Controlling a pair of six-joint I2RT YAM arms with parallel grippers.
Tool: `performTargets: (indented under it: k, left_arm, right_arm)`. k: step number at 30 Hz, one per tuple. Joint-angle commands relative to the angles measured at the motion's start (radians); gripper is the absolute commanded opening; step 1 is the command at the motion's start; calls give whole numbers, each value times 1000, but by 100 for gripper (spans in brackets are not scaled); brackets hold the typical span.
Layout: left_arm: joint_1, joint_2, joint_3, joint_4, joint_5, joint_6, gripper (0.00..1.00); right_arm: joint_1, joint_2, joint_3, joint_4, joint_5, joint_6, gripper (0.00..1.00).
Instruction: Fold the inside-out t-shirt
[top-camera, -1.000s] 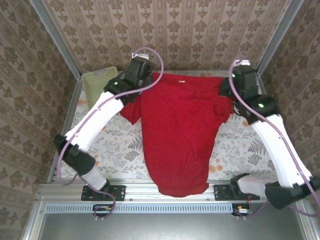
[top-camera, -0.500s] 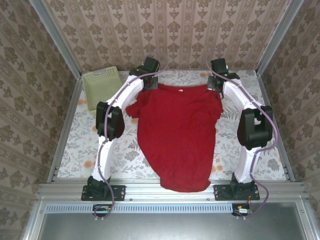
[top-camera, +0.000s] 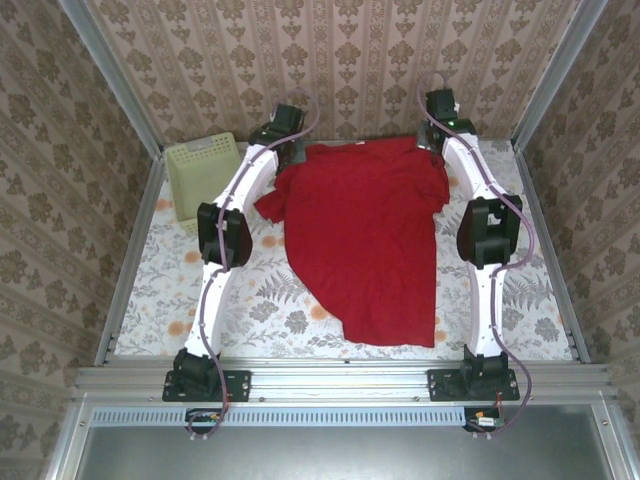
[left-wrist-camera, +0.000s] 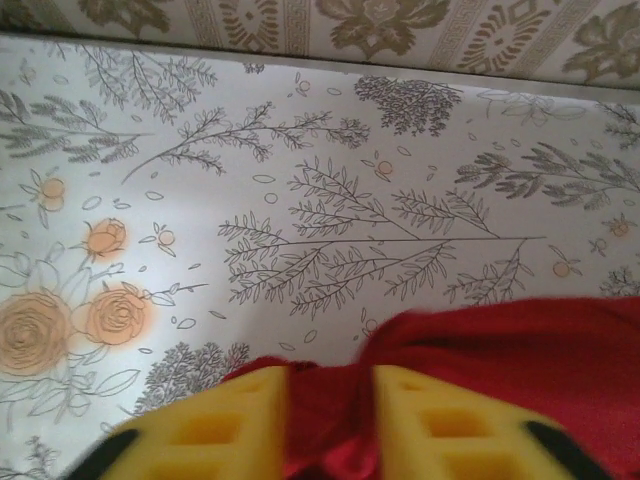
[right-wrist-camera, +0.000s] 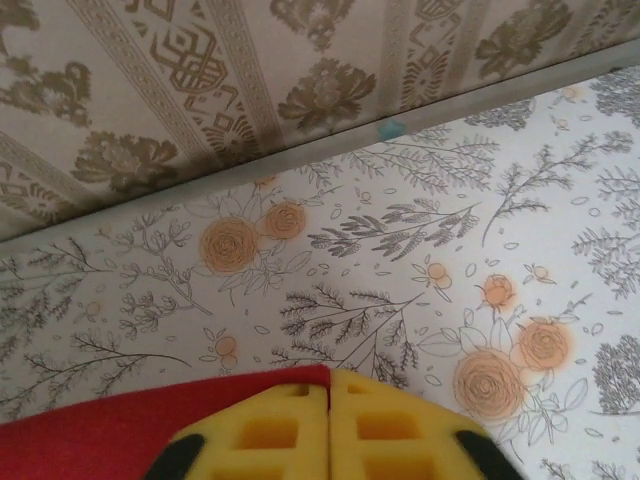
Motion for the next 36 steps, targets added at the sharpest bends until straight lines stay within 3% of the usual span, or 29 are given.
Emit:
performTargets:
  k: [1,3,8,11,21,30,33,36]
  left_arm:
    - [10,34,86,4,36,14,45]
    - [10,26,122,-33,37,28,56]
    - [0,-80,95,-135,17,41,64]
    - [-26,-203,-52,-163,-3,44,66]
    - [-243,-814,-1020,154,-87,1,69]
    - [-393,-1091,-1540,319,-98,-124,67]
    - [-419,-1157,-1660,377,-99,-162,67]
    - [-448,-1181,-1701,388,-104,-179,67]
  right_arm:
    - [-2,42,102,-84,-1,-15,43]
    - [-1,22,110,-113,11,-19,60]
    - [11,-156,-75,-112,16,-19,74]
    - [33,-338,-325,-55,-2,13,75]
    - [216,-919,-1189,34,-51,148,75]
    - [541,-1310,-1578,-81,-76,330,70]
    - [635,-1379,-1663,-85,-79,421,70]
    - [663,-1397,-1735,-107,-78,515,67]
